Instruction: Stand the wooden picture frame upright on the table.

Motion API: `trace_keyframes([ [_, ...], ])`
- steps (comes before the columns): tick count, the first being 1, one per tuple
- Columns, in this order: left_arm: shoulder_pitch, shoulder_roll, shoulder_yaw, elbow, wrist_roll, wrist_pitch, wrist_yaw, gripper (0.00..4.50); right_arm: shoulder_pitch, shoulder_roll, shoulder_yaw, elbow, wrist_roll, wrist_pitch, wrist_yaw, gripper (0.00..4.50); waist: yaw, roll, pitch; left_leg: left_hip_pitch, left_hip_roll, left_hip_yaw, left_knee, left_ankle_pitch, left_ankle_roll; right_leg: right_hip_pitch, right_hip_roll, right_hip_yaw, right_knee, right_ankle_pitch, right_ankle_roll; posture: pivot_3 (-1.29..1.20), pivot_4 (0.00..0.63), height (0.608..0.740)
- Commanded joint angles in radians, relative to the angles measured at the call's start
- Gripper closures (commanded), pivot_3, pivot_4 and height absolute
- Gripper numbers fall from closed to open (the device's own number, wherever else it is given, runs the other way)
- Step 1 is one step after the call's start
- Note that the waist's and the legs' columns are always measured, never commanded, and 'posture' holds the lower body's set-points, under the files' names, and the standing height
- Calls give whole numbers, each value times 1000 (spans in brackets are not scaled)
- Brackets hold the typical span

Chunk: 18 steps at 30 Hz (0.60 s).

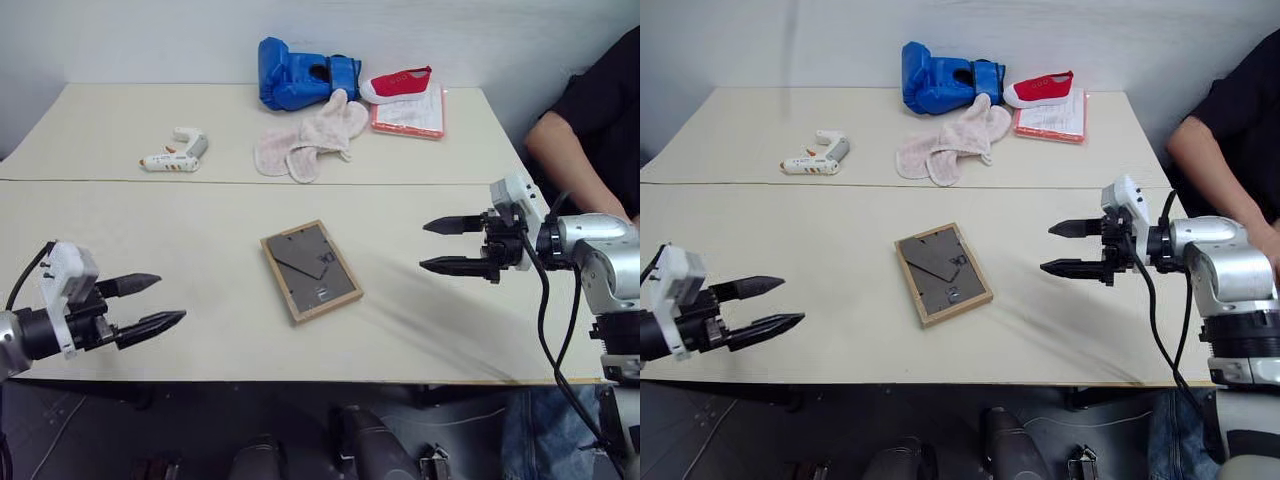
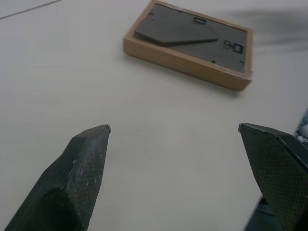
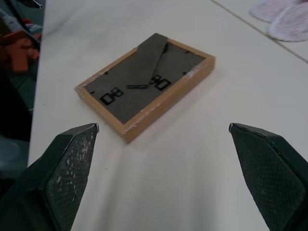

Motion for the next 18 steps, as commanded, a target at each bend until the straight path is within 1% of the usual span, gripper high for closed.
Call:
trace_keyframes([
  [1, 0, 15, 25, -60, -24, 4, -4, 0, -30, -6, 0, 3, -5, -10, 24, 17, 3, 0, 0, 0, 0, 0, 0, 0, 0, 0, 0, 0, 0, 0, 0, 0, 150, 740],
  [5, -12, 1, 1, -91, -12, 6, 39, 0, -27, 4, 7, -5, -16, -22, 16, 17, 1, 0, 0, 0, 0, 0, 0, 0, 0, 0, -1, 0, 0, 0, 0, 0, 150, 740],
  [9, -14, 7, -25, -102, 0, 0, 57, 0, -33, 22, 16, -3, -46, -49, -9, 17, -4, 1, 0, 0, 0, 0, 0, 0, 0, 0, 0, 0, 0, 0, 0, 0, 150, 740],
  [13, -32, 24, -118, -100, 62, -44, 55, 0, -55, 67, 42, 22, -105, -110, -50, 17, -6, 1, 0, 1, 0, 0, 0, 0, 0, 0, 0, 0, 1, 0, 0, 0, 150, 740],
  [14, -37, 30, -155, -92, 95, -68, 50, 187, -67, 83, 52, 39, -124, -127, -65, 2, -5, 1, 0, 0, -1, 0, 0, 0, 0, 0, 0, 0, 1, 0, 0, 0, 150, 740],
  [16, -70, 43, -245, -65, 165, -117, 46, 574, -91, 118, 82, 83, -176, -184, -99, 415, -5, 1, 1, 0, -1, 0, 0, 0, 0, 0, 0, 0, 2, 0, 0, 0, 150, 740],
  [18, -141, 45, -348, -20, 235, -163, 47, 1170, -113, 155, 116, 134, -230, -247, -126, 931, -4, 1, 1, 0, -1, 1, 0, 0, -1, 0, 0, 1, 2, 0, 0, 0, 150, 740],
])
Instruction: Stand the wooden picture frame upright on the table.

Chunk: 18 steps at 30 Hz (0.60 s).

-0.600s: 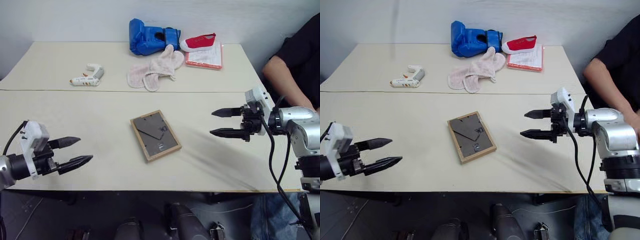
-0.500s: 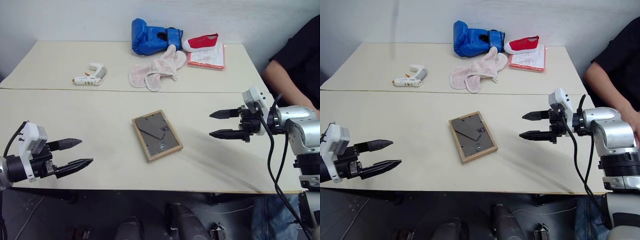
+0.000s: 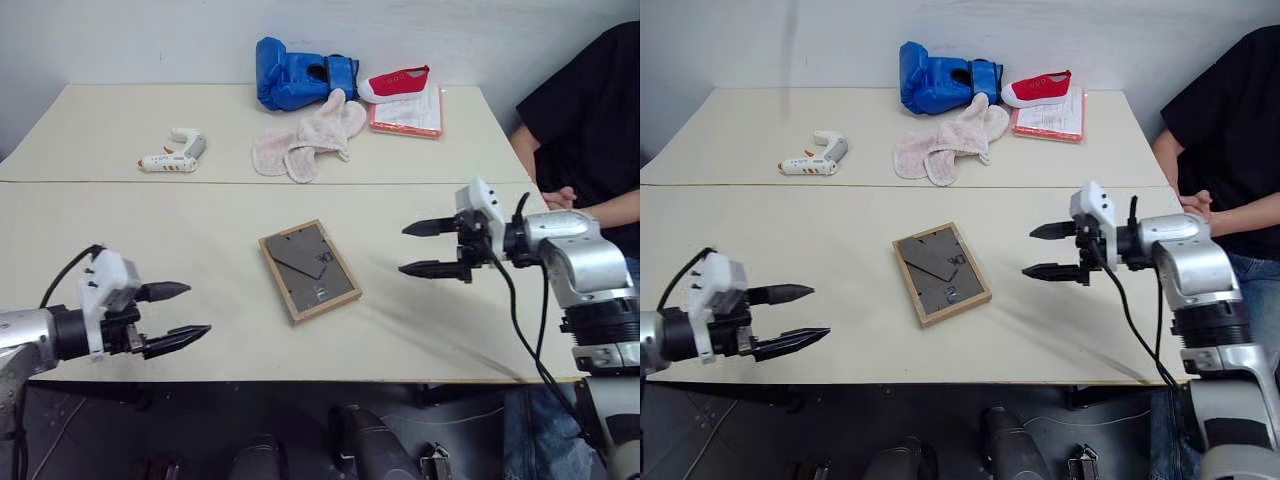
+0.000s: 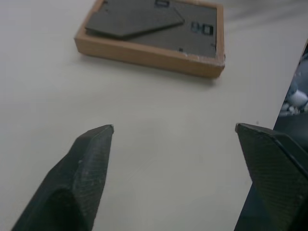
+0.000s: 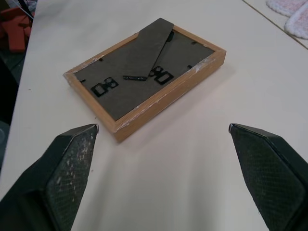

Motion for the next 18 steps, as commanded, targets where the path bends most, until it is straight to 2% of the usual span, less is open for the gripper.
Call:
trace_keyframes([
  [1, -105, 9, -142, 66, 113, -86, -2, 1493, -45, 47, 39, 64, -81, -112, -47, 1275, 0, 0, 0, 0, 0, 0, 0, 0, 0, 0, 0, 0, 0, 0, 0, 0, 150, 740],
  [6, -240, -24, -292, 191, 218, -178, -18, 2955, -93, 121, 92, 175, -170, -229, -88, 2875, -1, 0, 0, -2, 0, 1, 0, 3, -5, -2, 0, 0, 0, 0, 0, 0, 150, 740],
  [7, -272, -37, -316, 216, 233, -189, -18, 3132, -99, 134, 102, 193, -184, -250, -90, 3057, -1, 0, 0, -2, 0, 1, 0, 3, -5, -2, 0, 0, 0, 0, 0, 0, 150, 740],
  [10, -358, -73, -369, 283, 270, -212, -17, 3872, -106, 165, 125, 229, -212, -296, -90, 3915, -2, 0, 0, -2, 0, 2, 1, 3, -5, -2, 0, 0, 0, 0, 0, 0, 150, 740],
  [11, -382, -84, -380, 305, 280, -221, -19, 4240, -104, 174, 129, 233, -218, -306, -88, 4309, -1, 0, 0, -2, 0, 2, 1, 3, -5, -2, 0, 0, 1, 0, 0, 0, 150, 740],
  [12, -404, -96, -389, 325, 284, -223, -22, 4458, -101, 182, 134, 233, -224, -311, -86, 4494, -3, 0, 0, -2, 0, 2, 2, 3, -5, -2, 0, 0, 2, 0, 0, 0, 150, 740],
  [18, -582, -216, -447, 505, 325, -240, -13, 4458, -21, 210, 167, 83, -227, -260, -81, 4494, 3, 0, 0, -1, 0, 2, 2, 4, -6, -1, 0, 0, 4, 0, 0, 0, 150, 740],
])
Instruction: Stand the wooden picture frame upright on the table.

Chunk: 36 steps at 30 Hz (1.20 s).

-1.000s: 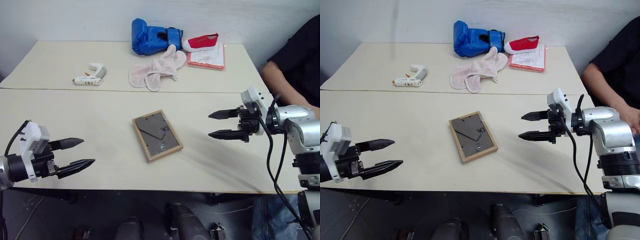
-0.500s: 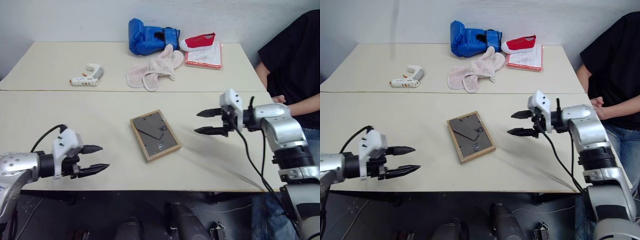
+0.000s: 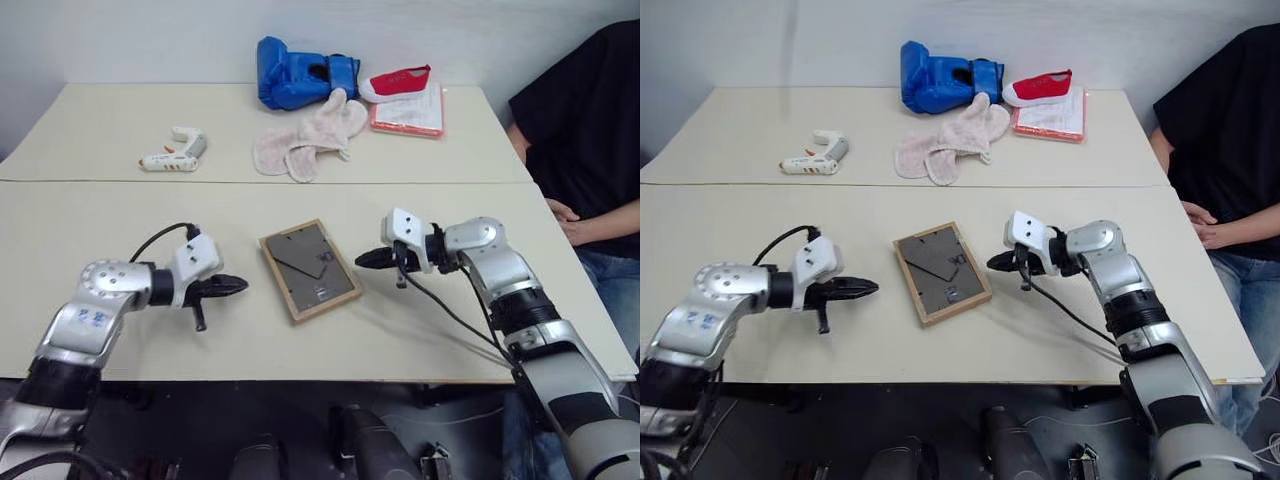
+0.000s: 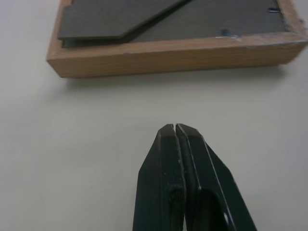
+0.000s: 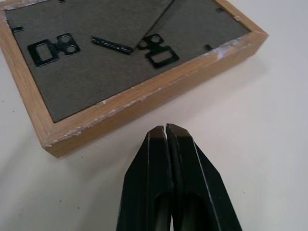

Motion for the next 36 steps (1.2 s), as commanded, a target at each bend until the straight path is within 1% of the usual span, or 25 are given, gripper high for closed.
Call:
trace_keyframes([
  [1, -74, -47, -19, 75, 18, -30, -4, 4458, 41, -1, 3, -130, 17, 43, 7, 4494, 2, 0, 0, 0, 0, 0, 0, 0, 0, 0, 0, 0, 0, 0, 0, 0, 150, 740],
  [5, -161, -120, -51, 188, 52, -75, -1, 4458, 117, -21, 5, -289, 44, 123, 23, 4494, 2, 0, 0, -1, 0, -1, 0, 0, 0, 0, 0, 0, 2, 0, 0, 0, 150, 740],
  [8, -193, -145, -55, 236, 64, -81, -10, 4458, 148, -27, -1, -352, 38, 153, -1, 4494, 0, 0, 0, -1, 0, 0, 1, 0, 0, 0, 0, 0, 2, 0, 0, 0, 150, 740],
  [11, -183, -101, -46, 238, 61, -62, -69, 4458, 152, -39, -19, -362, 31, 169, -26, 4494, -3, 0, 0, 0, 0, 0, 2, 0, -1, 0, 0, 0, 2, 0, 0, 0, 150, 740],
  [13, -178, -66, -19, 236, 26, 30, -111, 4458, 151, -54, -23, -362, 26, 165, -31, 4494, -3, 0, 0, 0, 0, 0, 2, 0, -1, -1, 0, 0, 2, 0, 0, 0, 150, 740],
  [14, -177, -53, -10, 235, 11, 69, -126, 4058, 150, -60, -23, -361, 23, 160, -33, 4500, -3, 0, 0, 0, 0, 0, 2, 0, -1, -1, 0, 0, 2, 0, 0, 0, 150, 740],
  [15, -171, -25, 3, 225, -25, 146, -164, 3871, 148, -70, -20, -359, 15, 146, -35, 4500, -3, 0, 0, 0, 0, 0, 2, 0, -1, -1, 0, 0, 2, 0, 0, 0, 150, 740],
  [18, -168, 51, 18, 183, -147, 442, -267, 2969, 147, -100, -3, -355, -17, 91, -32, 4500, -2, 0, 0, -1, 0, 0, 2, 0, 0, -1, 0, 0, 1, 0, 0, 0, 150, 740],
  [19, -171, 65, 18, 172, -172, 506, -280, 2641, 147, -105, 2, -353, -24, 78, -31, 4500, -2, 0, 0, -1, 0, 0, 2, 0, 0, -1, 0, 0, 1, 0, 0, 0, 150, 740],
  [20, -184, 79, 24, 167, -221, 612, -303, 2349, 148, -112, 11, -347, -43, 45, -35, 4500, -1, 0, 0, -1, 0, -1, 2, 0, 1, -1, 0, 0, 1, 0, 0, 0, 150, 740],
  [21, -194, 89, 28, 164, -256, 690, -317, 1939, 147, -117, 17, -340, -58, 20, -38, 4500, 0, 0, 0, -1, 0, -1, 2, -1, 1, 0, 0, 0, 1, 0, 0, 0, 150, 740],
  [22, -214, 87, 28, 166, -281, 776, -305, 1754, 147, -115, 23, -335, -75, -1, -51, 4500, 0, 0, 0, -1, 0, -1, 2, -1, 1, 0, 0, 0, 1, 0, 0, 0, 150, 740],
  [23, -232, 82, 28, 170, -298, 844, -287, 1366, 147, -111, 27, -330, -88, -12, -63, 4500, 1, -1, 0, -1, -1, -1, 2, -1, 2, 0, 0, 0, 1, 0, 0, 0, 150, 740],
  [25, -248, 64, 18, 171, -308, 915, -249, 748, 146, -101, 33, -324, -105, -27, -84, 4500, 2, -1, 0, -1, -1, -1, 2, -1, 2, 0, 0, 0, 1, 0, 0, 0, 150, 740],
  [27, -253, 43, 1, 168, -306, 949, -213, 85, 146, -92, 39, -321, -114, -31, -96, 4500, 2, -1, 0, -1, -1, -1, 2, -1, 1, 0, 0, 0, 2, 0, 0, 0, 150, 740],
  [31, -265, -13, -28, 166, -303, 1026, -141, 38, 149, -81, 47, -324, -128, -36, -109, 4500, 1, -1, 0, -1, 0, -1, 2, 0, 0, 0, 0, 0, 3, 0, 0, 0, 150, 740],
  [36, -280, -94, -84, 197, -273, 996, -83, 38, 131, -54, 65, -297, -154, -45, -131, 4500, 2, 0, -1, 1, -1, -1, 3, 0, -1, 1, 0, 0, 3, 0, 0, 0, 150, 740],
])
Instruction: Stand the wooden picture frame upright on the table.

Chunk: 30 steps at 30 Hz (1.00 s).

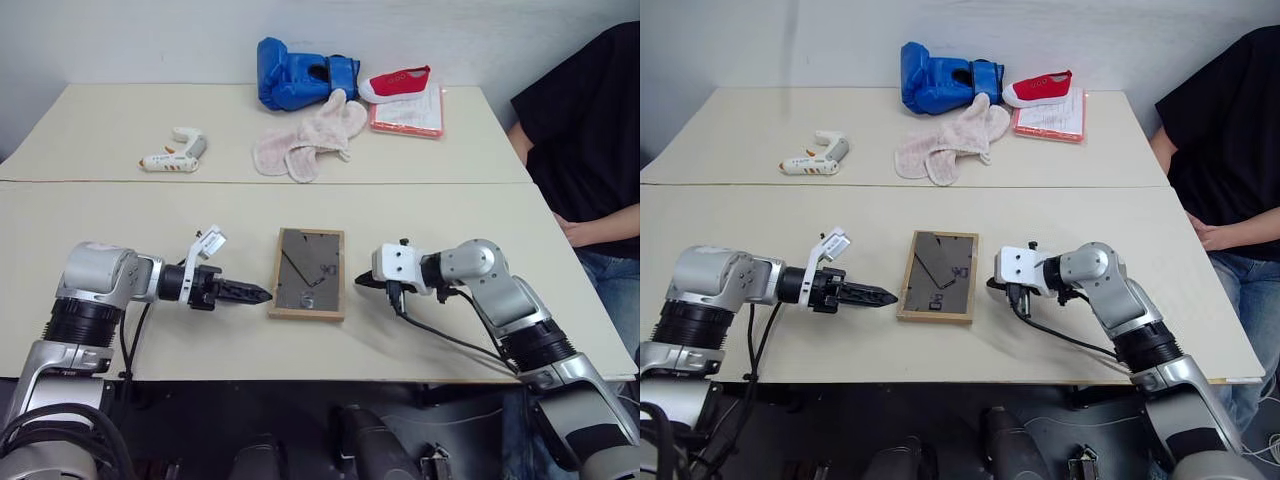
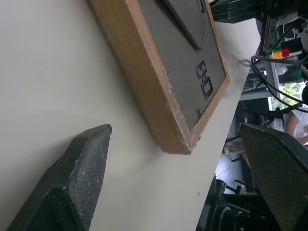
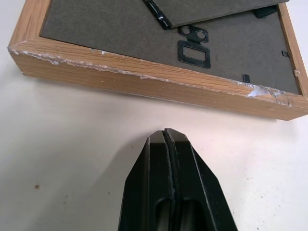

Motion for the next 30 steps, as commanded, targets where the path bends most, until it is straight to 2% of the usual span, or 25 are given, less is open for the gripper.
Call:
trace_keyframes([
  [1, -16, -78, -51, 26, 15, -9, 61, 38, -29, 26, 10, 3, -9, -11, -18, 4500, 1, 1, 0, 0, 0, 0, 1, 0, 0, 0, 0, 0, 0, 0, 0, 0, 150, 740],
  [8, -12, -203, -20, -20, -19, 39, 142, 38, -31, 48, 19, 9, -12, -14, -23, 4500, 21, 2, -3, 0, -1, -1, 4, -1, 2, 2, -1, -1, 0, 0, 0, 0, 150, 740],
  [11, -8, -227, 34, -27, -38, 69, 172, 632, -28, 49, 19, 8, -10, -14, -24, 4500, 23, 2, -3, 0, -1, -1, 4, -2, 2, 2, -1, -1, 0, 0, 0, 0, 150, 740],
  [18, -31, -219, 133, -4, -80, 104, 199, 2764, -6, 38, 6, -10, 3, -21, -18, 4500, 17, 2, -3, -1, 0, -1, 5, -2, 1, 1, -1, -1, 1, 0, 0, 0, 150, 740],
  [20, -36, -218, 151, -10, -100, 117, 206, 3173, 6, 29, -10, -36, 25, -2, -9, 4500, 14, 2, -3, -1, 0, -1, 5, -2, 1, 1, -1, -1, 1, 0, 0, 0, 150, 740],
  [22, -31, -217, 165, -33, -122, 124, 211, 3229, 23, 12, -46, -94, 76, 63, 9, 4500, 12, 2, -3, -1, 0, -1, 5, -2, 1, 1, -1, -1, 1, 0, 0, 0, 150, 740],
  [25, -28, -218, 197, -70, -155, 152, 230, 3229, 44, -52, -112, -214, 185, 208, 71, 3932, 10, 2, -2, -2, 0, -1, 5, -2, 0, 0, -1, -1, 2, 0, 0, 0, 150, 740],
  [30, -5, -216, 227, -160, -195, 179, 248, 3229, 10, -118, -247, -372, 433, 508, 115, 2233, 7, 2, -2, -2, 0, -1, 5, -2, 0, 0, -1, -1, 2, 0, 0, 0, 150, 740],
])
